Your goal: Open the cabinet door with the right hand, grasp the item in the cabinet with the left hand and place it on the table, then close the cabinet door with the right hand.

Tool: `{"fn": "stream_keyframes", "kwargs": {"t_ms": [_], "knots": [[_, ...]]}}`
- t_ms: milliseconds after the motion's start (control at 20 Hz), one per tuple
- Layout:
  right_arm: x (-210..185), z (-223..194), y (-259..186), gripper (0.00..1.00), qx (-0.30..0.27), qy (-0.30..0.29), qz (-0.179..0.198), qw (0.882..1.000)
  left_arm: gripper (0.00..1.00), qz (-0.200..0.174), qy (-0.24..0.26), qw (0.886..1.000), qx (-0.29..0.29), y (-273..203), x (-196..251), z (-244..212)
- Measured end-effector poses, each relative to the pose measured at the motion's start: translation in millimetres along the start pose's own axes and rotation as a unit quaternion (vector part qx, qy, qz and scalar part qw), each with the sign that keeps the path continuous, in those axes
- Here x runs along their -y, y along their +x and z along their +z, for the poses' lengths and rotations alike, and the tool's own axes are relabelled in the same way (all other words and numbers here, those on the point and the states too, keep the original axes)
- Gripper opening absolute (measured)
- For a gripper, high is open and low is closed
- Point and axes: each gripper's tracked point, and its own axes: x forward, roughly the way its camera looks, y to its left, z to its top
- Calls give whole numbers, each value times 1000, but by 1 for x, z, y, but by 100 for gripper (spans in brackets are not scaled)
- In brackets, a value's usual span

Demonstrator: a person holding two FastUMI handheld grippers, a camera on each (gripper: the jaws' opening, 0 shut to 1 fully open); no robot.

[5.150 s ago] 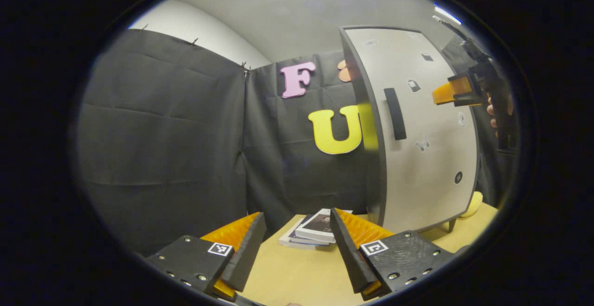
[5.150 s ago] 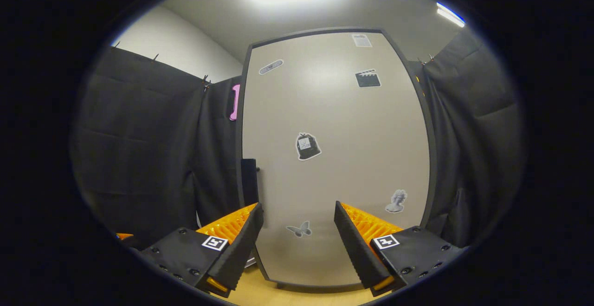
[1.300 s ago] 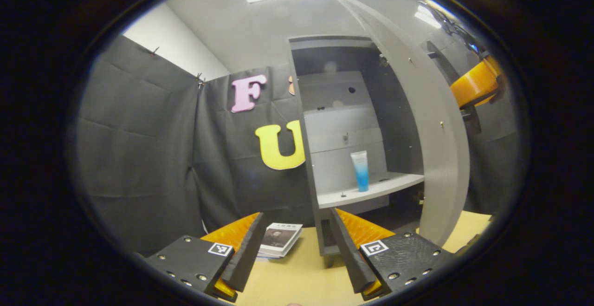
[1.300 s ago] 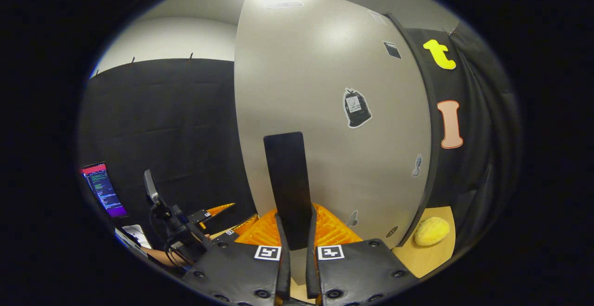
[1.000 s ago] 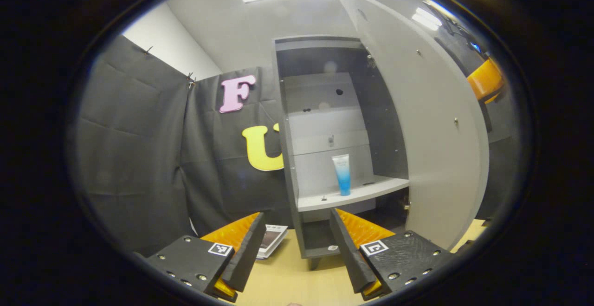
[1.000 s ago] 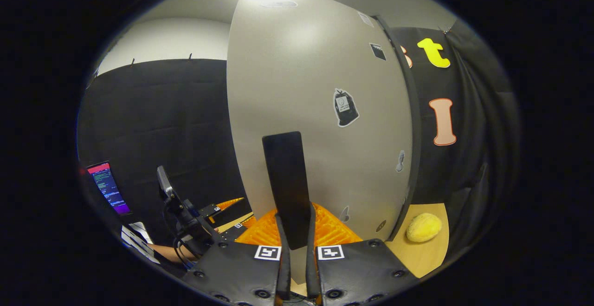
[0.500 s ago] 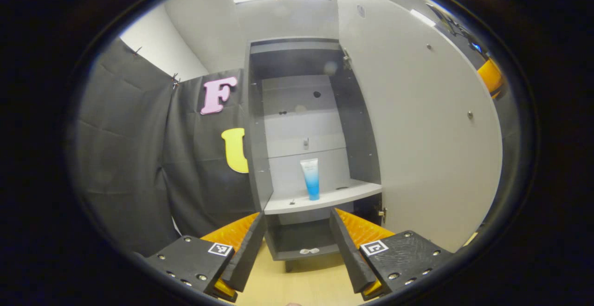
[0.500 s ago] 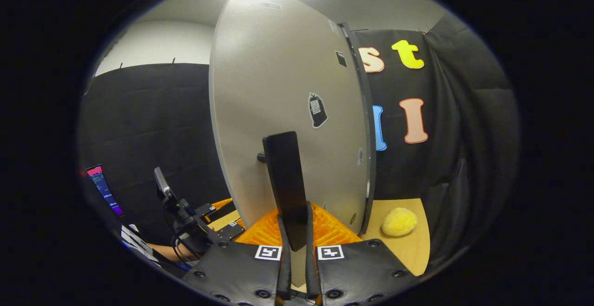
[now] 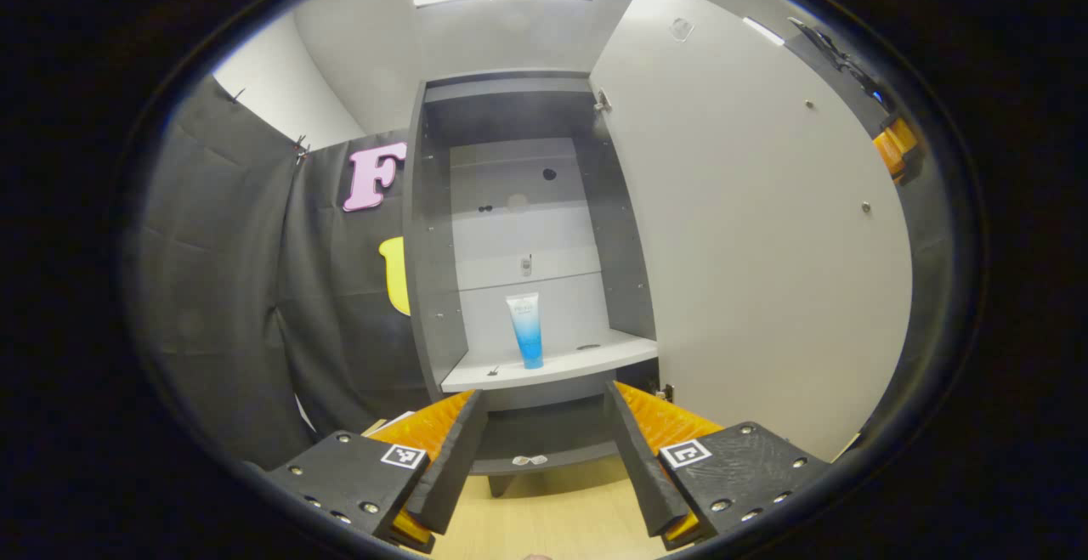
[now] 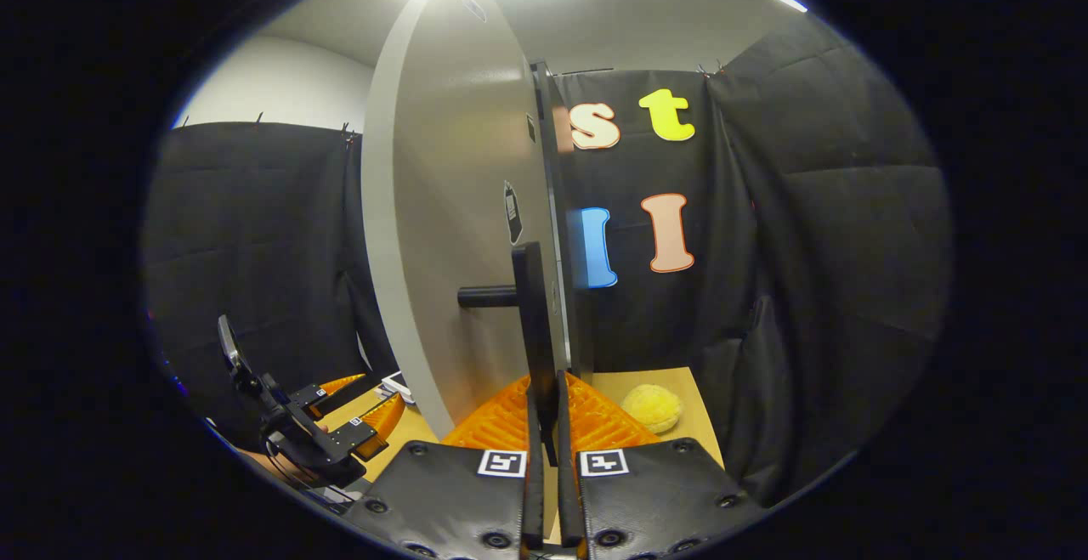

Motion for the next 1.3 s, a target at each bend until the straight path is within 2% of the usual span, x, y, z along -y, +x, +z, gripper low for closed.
{"fn": "stream_keyframes", "kwargs": {"t_ms": [50, 100, 250, 450, 500, 600, 750, 800, 850, 900, 950, 1000, 1050, 1100, 1200, 1300], "knots": [[-5, 0, 3, 13, 2, 6, 10, 1000, 84, 1, 1, 1000, -1, -1, 1, 0], [-8, 1, 4, 13, 6, 4, 16, 1000, 84, 1, 1, 1000, -2, -1, 4, -1], [-5, 0, -4, 13, 9, -22, 5, 1000, 84, 5, 0, 1000, -4, -4, 4, 1], [-9, -8, -27, 14, -3, 5, 24, 1000, 84, 17, 4, 1000, -8, 0, 2, -1], [-6, -9, -37, 18, -4, 4, 21, 1000, 84, 19, 2, 1000, -9, 2, 5, -2], [-1, -11, -48, 20, -3, -4, 14, 1000, 84, 24, -1, 1000, -11, 6, 10, -2], [18, -18, -69, 19, -5, -22, -23, 999, 84, 36, 8, 999, -12, 14, 13, 0], [24, -20, -78, 30, -4, -23, -34, 999, 84, 38, 10, 999, -9, 18, 14, 3], [31, -22, -82, 45, -1, -24, -48, 999, 84, 40, 11, 999, -7, 22, 14, 8], [42, -23, -87, 67, 5, -29, -70, 997, 84, 42, 12, 999, -5, 29, 11, 10], [55, -27, -93, 71, 13, -36, -96, 995, 85, 45, 13, 999, -3, 35, 9, 14], [65, -30, -98, 85, 22, -43, -118, 992, 84, 47, 14, 999, -1, 43, 7, 18], [73, -36, -102, 84, 28, -48, -139, 989, 84, 48, 15, 999, 2, 50, 5, 22], [78, -40, -107, 91, 33, -50, -153, 986, 84, 49, 15, 999, 6, 58, 2, 27], [85, -49, -116, 96, 43, -45, -183, 981, 84, 47, 17, 999, 14, 76, -5, 32], [80, -58, -117, 93, 46, -39, -199, 978, 84, 47, 14, 999, 22, 96, -11, 38]]}}
